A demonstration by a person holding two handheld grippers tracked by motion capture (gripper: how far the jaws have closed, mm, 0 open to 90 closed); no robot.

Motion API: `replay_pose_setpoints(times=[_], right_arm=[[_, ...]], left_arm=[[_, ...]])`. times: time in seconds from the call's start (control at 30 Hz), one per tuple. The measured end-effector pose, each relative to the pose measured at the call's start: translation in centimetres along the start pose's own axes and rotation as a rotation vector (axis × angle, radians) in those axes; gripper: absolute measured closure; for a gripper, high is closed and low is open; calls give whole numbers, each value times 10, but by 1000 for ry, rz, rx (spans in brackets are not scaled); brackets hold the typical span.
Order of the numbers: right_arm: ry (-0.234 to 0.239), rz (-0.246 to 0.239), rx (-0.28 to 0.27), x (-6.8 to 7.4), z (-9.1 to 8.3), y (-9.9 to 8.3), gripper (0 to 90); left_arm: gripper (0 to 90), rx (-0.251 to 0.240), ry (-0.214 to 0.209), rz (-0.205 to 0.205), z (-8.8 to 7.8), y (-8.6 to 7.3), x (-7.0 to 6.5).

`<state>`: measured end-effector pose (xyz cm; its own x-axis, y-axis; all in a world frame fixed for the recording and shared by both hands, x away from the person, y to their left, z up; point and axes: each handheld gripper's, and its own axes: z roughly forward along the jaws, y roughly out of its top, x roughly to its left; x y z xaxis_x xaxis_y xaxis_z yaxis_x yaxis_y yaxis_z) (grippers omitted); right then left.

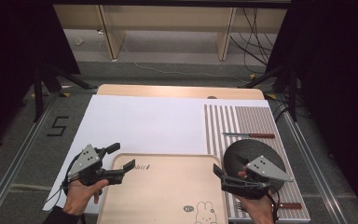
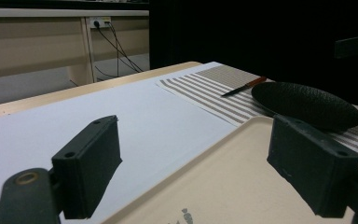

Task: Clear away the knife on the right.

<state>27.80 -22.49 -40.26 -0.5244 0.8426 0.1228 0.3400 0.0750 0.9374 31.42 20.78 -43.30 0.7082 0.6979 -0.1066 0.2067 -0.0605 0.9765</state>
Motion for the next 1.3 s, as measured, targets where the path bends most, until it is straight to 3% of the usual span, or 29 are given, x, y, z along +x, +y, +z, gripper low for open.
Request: replay_pose_setpoints(times=[0.2,0.33,0.4,0.47,0.6,0.63,0.9,0.93,1.0,1.07,1.1,1.3], right_arm=[[14,8,5,-6,0,4,157],[26,-17,66,-14,-1,12,162],[27,-23,53,-15,-1,13,165],[35,-26,80,-21,-2,19,168],[29,-32,135,-33,-2,26,177],[3,-37,162,-41,-1,29,180],[12,-56,222,-61,-1,40,186],[-14,-79,234,-64,-1,42,186],[-14,-83,265,-72,1,45,186],[-9,-93,243,-75,3,45,186],[-28,-88,258,-81,3,49,188],[-35,-99,302,-91,8,54,190]], left_arm=[[161,0,3,-3,0,0,0],[161,1,1,2,0,0,0],[161,3,2,5,0,0,0],[161,3,0,2,0,0,0],[161,5,2,6,0,0,0],[161,6,2,4,0,0,0],[161,10,5,8,0,0,1],[161,10,7,7,0,0,1],[161,13,7,8,1,-1,1],[161,5,2,8,2,-1,1],[161,9,7,7,1,-1,1],[161,13,8,4,2,-1,2]])
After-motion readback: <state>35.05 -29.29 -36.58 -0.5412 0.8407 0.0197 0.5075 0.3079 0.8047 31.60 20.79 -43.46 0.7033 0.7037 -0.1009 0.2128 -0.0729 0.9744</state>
